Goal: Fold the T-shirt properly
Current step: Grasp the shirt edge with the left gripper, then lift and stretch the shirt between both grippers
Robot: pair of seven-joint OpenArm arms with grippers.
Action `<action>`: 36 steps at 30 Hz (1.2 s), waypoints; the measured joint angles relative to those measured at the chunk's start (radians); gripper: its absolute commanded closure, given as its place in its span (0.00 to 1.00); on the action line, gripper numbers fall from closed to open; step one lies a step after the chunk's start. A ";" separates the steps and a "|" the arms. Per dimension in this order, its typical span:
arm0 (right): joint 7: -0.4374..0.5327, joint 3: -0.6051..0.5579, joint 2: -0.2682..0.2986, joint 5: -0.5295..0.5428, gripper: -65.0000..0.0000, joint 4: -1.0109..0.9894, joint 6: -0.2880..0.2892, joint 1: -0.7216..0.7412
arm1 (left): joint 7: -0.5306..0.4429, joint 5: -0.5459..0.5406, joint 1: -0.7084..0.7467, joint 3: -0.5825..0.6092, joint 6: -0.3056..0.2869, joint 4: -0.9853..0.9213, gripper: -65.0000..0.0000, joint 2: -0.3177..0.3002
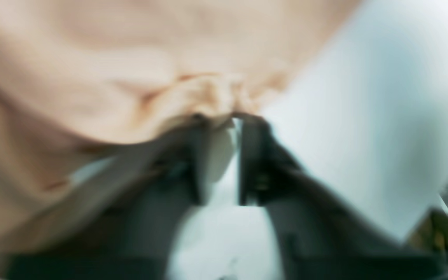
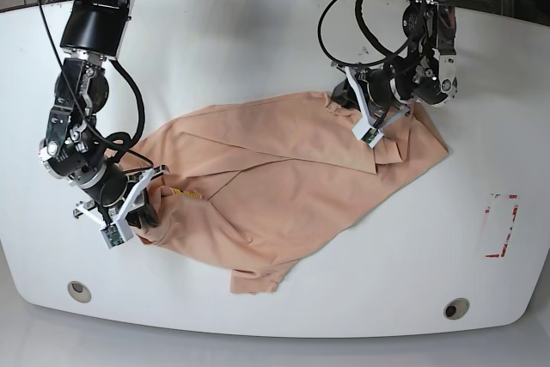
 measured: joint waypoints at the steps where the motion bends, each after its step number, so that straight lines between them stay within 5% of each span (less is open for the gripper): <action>1: 0.000 0.000 0.000 0.000 0.90 0.000 0.000 0.000 | -0.021 0.014 0.002 0.000 0.018 0.000 1.00 0.004; 10: 0.000 0.000 0.002 0.000 0.90 0.000 0.000 0.000 | -0.051 0.051 0.013 -0.004 0.050 0.024 1.00 0.013; 20: -0.001 0.002 0.001 -0.001 0.90 0.100 0.000 -0.045 | -0.037 0.056 0.058 -0.091 0.050 0.293 1.00 0.008; 27: -0.002 0.042 -0.004 0.003 0.90 0.147 0.000 -0.093 | -0.044 0.040 0.041 -0.179 -0.078 0.329 1.00 -0.007; 36: -0.008 0.051 -0.004 0.002 0.90 0.150 0.000 -0.102 | 0.044 0.058 -0.047 -0.304 -0.157 0.359 1.00 -0.020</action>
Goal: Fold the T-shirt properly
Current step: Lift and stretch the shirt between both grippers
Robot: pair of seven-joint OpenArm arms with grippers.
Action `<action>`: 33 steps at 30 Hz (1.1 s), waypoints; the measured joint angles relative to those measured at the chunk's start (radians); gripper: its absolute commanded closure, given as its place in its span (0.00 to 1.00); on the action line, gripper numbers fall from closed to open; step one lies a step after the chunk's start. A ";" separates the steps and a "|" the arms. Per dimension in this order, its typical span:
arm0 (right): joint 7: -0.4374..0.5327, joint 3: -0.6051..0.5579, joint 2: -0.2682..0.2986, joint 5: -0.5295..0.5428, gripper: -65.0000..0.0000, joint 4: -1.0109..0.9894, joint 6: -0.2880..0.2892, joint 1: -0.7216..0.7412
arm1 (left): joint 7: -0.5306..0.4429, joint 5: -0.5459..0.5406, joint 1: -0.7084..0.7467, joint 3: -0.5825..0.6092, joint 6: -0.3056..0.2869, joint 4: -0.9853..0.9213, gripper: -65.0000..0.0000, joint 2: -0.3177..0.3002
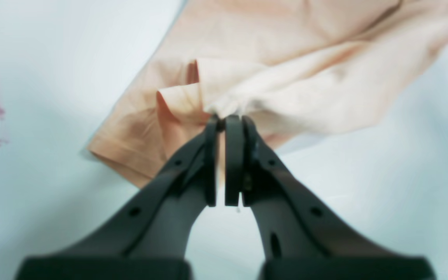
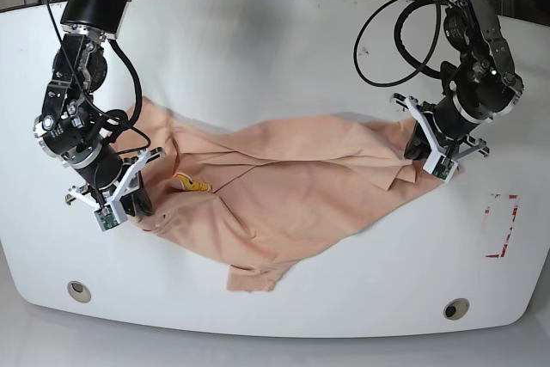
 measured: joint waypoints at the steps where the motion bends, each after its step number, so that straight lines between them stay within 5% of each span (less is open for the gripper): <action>1: 0.000 0.000 0.000 -0.001 0.90 0.000 0.000 0.000 | 0.009 -0.002 -0.012 -0.007 -0.005 0.000 1.00 0.005; 25: -0.005 -0.007 0.008 -0.007 0.89 -0.134 0.000 0.248 | 0.040 0.004 -0.407 -0.109 -0.010 0.012 1.00 -0.021; 33: -0.007 -0.083 0.055 -0.010 0.90 -0.319 0.001 0.481 | 0.038 -0.006 -0.688 -0.043 0.067 -0.071 1.00 -0.048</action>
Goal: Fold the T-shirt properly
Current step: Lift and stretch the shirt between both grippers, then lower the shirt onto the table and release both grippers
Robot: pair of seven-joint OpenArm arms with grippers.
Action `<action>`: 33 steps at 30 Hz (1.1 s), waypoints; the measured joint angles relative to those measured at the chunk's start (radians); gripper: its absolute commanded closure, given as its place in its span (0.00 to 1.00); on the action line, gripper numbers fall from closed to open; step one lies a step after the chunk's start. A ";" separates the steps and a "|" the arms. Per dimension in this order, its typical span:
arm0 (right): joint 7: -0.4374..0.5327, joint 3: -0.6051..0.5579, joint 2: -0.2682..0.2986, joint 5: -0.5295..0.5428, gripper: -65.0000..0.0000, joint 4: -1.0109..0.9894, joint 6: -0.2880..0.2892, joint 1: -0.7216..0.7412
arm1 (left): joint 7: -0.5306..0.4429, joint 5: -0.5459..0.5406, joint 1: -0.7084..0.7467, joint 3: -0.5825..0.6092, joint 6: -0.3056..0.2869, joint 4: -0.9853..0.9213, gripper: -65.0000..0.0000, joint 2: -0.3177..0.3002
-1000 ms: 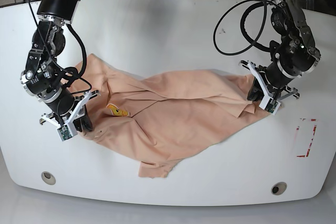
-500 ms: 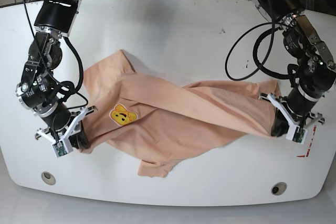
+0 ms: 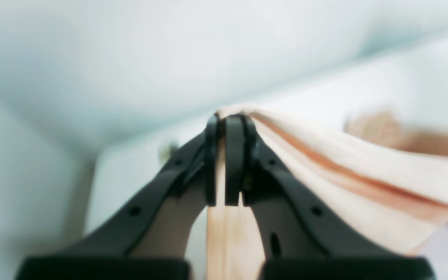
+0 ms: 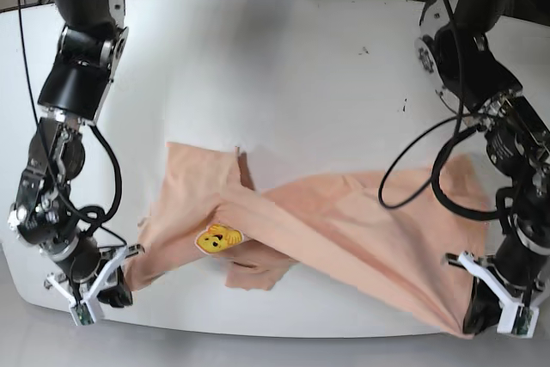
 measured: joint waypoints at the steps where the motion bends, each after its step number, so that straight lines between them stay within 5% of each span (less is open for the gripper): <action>1: 0.005 -0.016 0.012 0.008 0.90 -0.019 0.000 0.034 | -0.002 -0.007 -0.039 0.000 0.001 -0.009 1.00 -0.003; 15: 0.013 -0.164 0.114 0.009 0.89 -0.107 0.000 0.344 | 0.025 0.022 -0.414 -0.011 0.010 -0.162 1.00 -0.093; 24: 0.007 -0.166 0.103 0.016 0.89 -0.107 0.001 0.294 | 0.106 0.024 -0.365 -0.018 0.004 -0.148 1.00 -0.095; 33: 0.018 -0.166 0.056 0.003 0.83 -0.115 -0.002 0.154 | 0.100 0.011 -0.151 -0.024 0.002 -0.089 1.00 -0.109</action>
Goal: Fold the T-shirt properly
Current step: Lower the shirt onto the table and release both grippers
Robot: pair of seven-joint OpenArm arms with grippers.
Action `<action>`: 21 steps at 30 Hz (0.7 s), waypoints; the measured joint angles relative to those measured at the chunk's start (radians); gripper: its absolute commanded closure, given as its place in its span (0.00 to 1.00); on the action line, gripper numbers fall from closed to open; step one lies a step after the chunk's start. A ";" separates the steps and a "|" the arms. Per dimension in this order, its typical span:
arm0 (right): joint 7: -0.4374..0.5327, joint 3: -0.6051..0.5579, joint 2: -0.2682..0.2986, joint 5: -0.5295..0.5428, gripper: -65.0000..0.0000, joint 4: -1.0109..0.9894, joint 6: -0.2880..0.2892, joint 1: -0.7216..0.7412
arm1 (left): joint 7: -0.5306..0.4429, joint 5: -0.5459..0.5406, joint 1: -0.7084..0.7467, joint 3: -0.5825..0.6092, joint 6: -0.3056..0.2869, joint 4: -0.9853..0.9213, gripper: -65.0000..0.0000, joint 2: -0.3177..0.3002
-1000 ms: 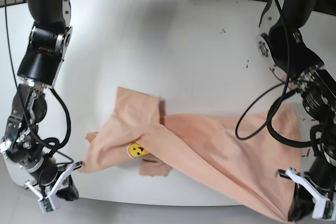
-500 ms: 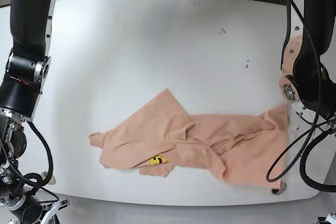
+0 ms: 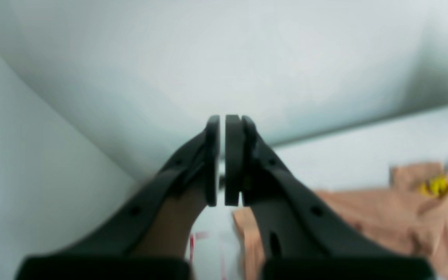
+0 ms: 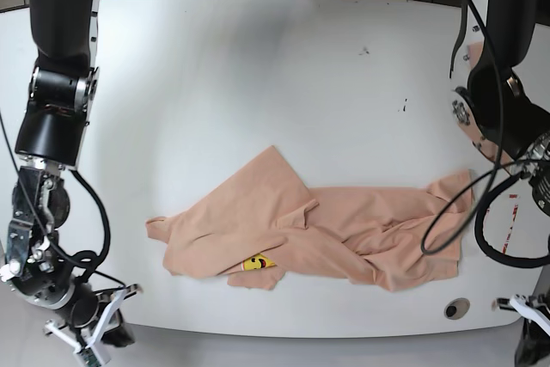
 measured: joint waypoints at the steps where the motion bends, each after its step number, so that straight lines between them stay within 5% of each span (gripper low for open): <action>1: 0.000 -0.001 -0.006 0.007 0.80 0.000 -0.001 -0.023 | -0.001 -0.003 0.035 -0.001 0.001 0.000 1.00 -0.005; 7: -0.003 0.025 -0.038 0.001 0.35 -0.002 -0.009 -0.162 | 0.006 0.013 0.238 -0.019 0.000 -0.004 1.00 -0.014; 10: 0.001 0.081 -0.068 0.006 0.17 -0.003 -0.030 -0.236 | 0.003 0.005 0.328 -0.046 0.000 -0.008 0.88 -0.004; 17: -0.003 0.171 -0.154 -0.016 0.10 -0.005 -0.052 -0.382 | -0.047 0.011 0.498 -0.080 -0.002 -0.051 0.46 -0.023; 21: -0.003 0.211 -0.207 -0.003 0.10 -0.006 -0.053 -0.448 | -0.058 0.013 0.560 -0.143 0.006 -0.065 0.37 -0.035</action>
